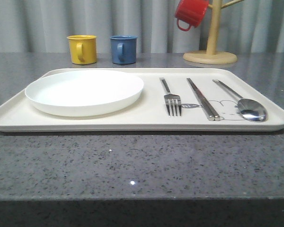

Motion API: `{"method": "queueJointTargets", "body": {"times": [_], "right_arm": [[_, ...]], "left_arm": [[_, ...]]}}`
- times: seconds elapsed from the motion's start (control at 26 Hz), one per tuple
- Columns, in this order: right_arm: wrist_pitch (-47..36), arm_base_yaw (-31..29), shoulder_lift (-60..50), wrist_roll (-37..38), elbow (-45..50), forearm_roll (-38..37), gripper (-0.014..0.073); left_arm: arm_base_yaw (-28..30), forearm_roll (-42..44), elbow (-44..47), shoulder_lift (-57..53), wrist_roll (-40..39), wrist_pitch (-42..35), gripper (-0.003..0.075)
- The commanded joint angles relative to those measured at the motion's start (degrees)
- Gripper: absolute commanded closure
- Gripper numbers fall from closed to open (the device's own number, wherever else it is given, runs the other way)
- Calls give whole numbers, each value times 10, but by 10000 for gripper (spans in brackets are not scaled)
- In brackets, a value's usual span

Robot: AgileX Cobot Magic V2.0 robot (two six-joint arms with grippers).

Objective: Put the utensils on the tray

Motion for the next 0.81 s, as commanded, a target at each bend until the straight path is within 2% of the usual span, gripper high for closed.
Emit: {"method": "queueJointTargets", "body": {"times": [0.0,0.27,0.58,0.77], "right_arm": [[-67,-1,0,-5,-3,-20,712],[-130,-63,-64,-10,118,-19,712],[-129,-139,-167,-16,216,19,712],[-115,-154,-197,-52,234,47,712]], "left_arm": [[2,-6,1,-15,-7,-52,739],[2,-6,1,-15,-7,-52,739],[2,-6,1,-15,-7,-52,739],[2,-6,1,-15,-7,-52,739]]}}
